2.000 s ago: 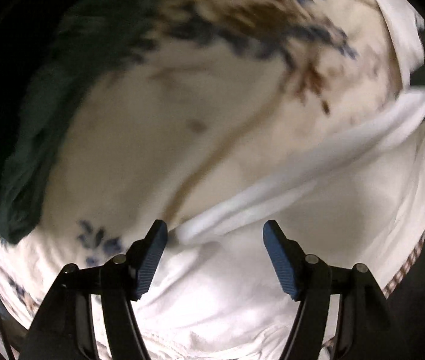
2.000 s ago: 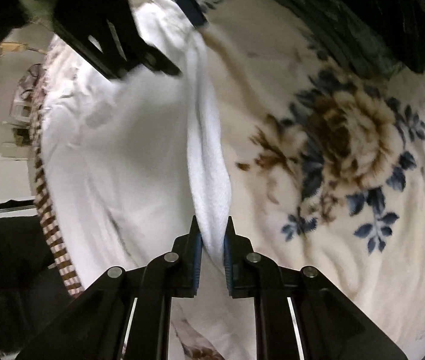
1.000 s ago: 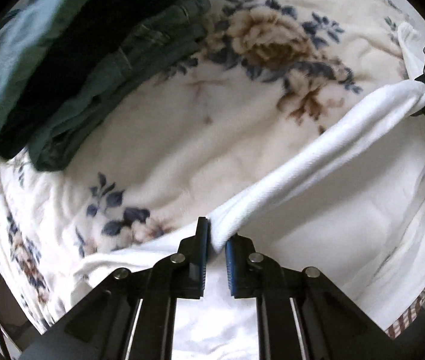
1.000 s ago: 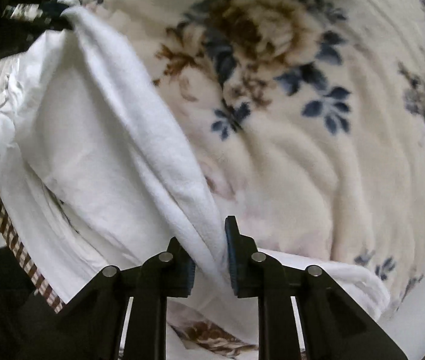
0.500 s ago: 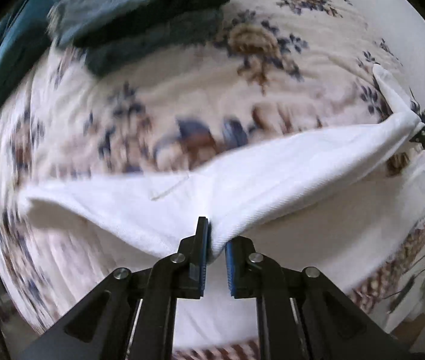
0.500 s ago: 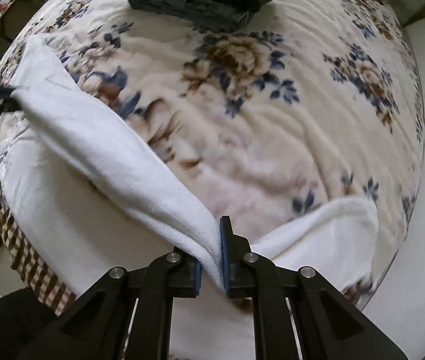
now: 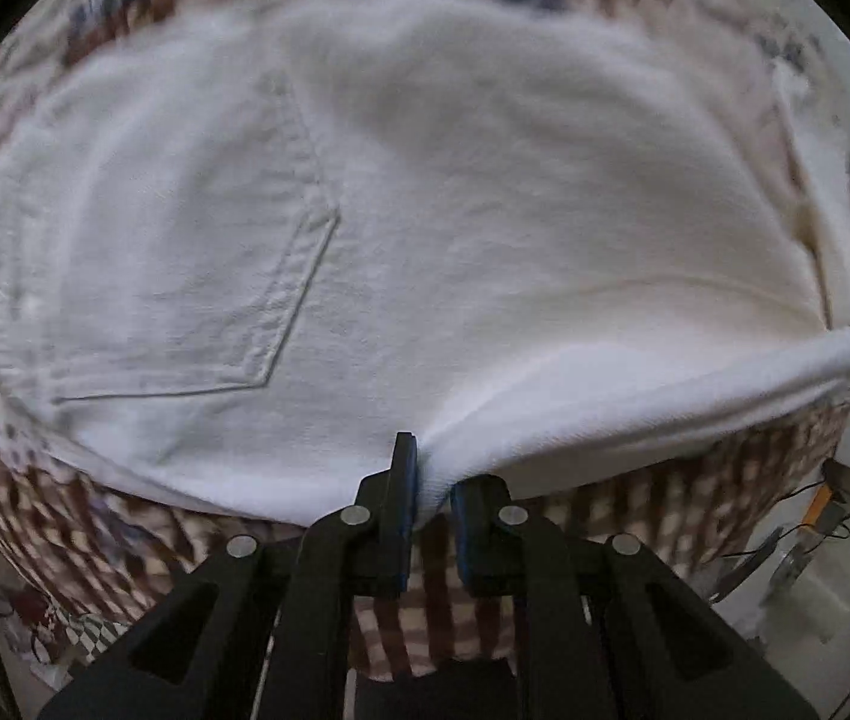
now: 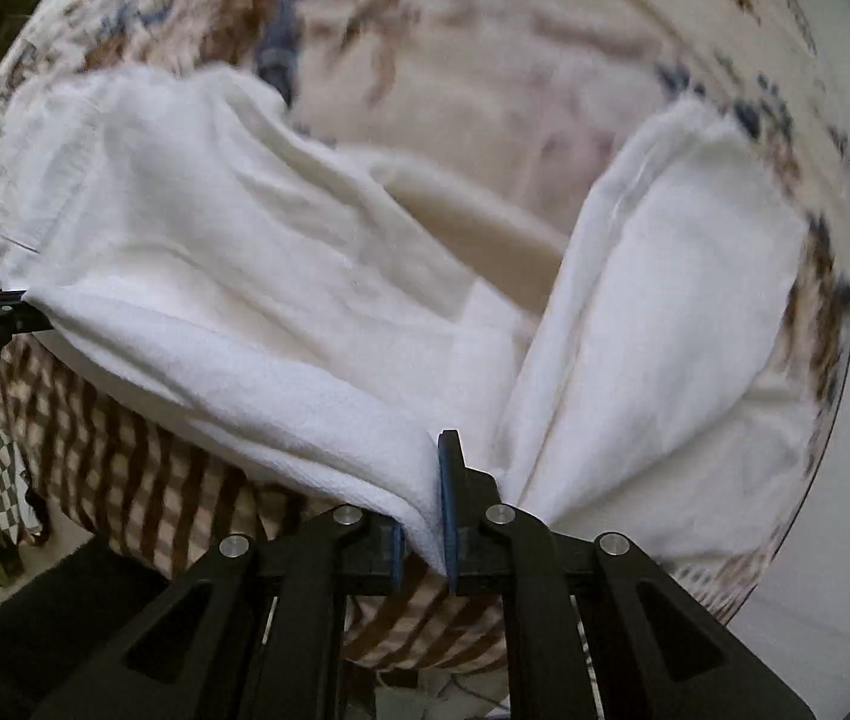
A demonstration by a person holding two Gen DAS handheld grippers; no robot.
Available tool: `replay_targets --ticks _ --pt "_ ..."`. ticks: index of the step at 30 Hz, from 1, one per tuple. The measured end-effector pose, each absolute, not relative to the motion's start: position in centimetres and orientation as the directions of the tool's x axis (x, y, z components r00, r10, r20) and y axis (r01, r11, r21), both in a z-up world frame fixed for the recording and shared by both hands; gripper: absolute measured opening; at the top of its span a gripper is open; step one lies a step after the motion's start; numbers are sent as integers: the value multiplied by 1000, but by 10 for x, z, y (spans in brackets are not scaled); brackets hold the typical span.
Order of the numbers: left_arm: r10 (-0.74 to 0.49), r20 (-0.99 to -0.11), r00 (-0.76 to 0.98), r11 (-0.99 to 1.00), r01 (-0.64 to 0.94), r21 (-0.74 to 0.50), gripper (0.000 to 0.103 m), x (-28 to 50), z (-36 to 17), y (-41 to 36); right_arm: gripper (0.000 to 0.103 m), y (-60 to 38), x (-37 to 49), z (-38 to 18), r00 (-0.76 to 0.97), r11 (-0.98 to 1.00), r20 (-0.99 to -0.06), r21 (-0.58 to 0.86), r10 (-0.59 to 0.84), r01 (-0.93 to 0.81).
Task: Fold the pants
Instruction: 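Open both grippers and release the folded white pants onto the bed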
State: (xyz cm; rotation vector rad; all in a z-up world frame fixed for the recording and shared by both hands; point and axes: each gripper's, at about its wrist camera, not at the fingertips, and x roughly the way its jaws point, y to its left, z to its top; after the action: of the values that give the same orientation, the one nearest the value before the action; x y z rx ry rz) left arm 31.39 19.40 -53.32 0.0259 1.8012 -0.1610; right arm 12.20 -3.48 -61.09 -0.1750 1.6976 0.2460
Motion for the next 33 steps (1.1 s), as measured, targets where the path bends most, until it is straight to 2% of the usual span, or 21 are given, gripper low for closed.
replay_targets --ticks 2,5,6,7,8,10,11,12,13,15,18,22,29,33 --pt "-67 -970 -236 990 107 -94 11 311 -532 198 11 -29 116 -623 -154 967 -988 31 -8 -252" --pt "-55 -971 -233 992 97 -79 14 300 -529 180 16 -24 113 -629 -174 978 -984 2 -34 -206" --pt "-45 -975 -216 993 95 -67 23 300 -522 174 21 -23 112 -626 -172 981 -984 -5 -39 -193" --pt "-29 -983 -181 994 98 -48 27 294 -512 168 29 -21 112 -621 -162 984 -986 -13 -42 -179" --pt "-7 -989 -150 994 108 -24 36 295 -502 169 36 -19 112 -614 -159 986 -987 -10 -36 -166" --pt "20 -992 -128 993 116 5 51 292 -487 171 73 -13 109 -601 -164 989 -986 12 -12 -147" --pt "23 -993 -113 993 117 10 61 290 -480 172 82 -8 107 -590 -155 991 -988 19 -2 -136" --pt "35 -996 -85 993 114 25 66 290 -468 175 91 -6 106 -583 -147 991 -989 9 -10 -131" --pt "41 -997 -67 993 110 33 76 290 -460 176 91 -3 105 -575 -141 992 -990 -3 -21 -126" --pt "46 -999 -22 994 98 43 84 293 -441 182 91 -4 101 -559 -130 997 -991 5 -6 -81" --pt "54 -997 63 995 81 59 84 300 -418 182 91 -17 102 -539 -92 1000 -996 -14 -15 -14" --pt "68 -990 127 995 68 77 84 292 -441 145 91 -48 122 -531 -39 995 -999 -37 -33 93" --pt "132 -986 98 991 -24 130 84 322 -500 144 91 -108 195 -596 -39 955 -997 -75 -67 287" --pt "151 -986 69 987 -67 146 84 333 -530 149 91 -128 241 -635 -41 924 -999 -47 -34 378"
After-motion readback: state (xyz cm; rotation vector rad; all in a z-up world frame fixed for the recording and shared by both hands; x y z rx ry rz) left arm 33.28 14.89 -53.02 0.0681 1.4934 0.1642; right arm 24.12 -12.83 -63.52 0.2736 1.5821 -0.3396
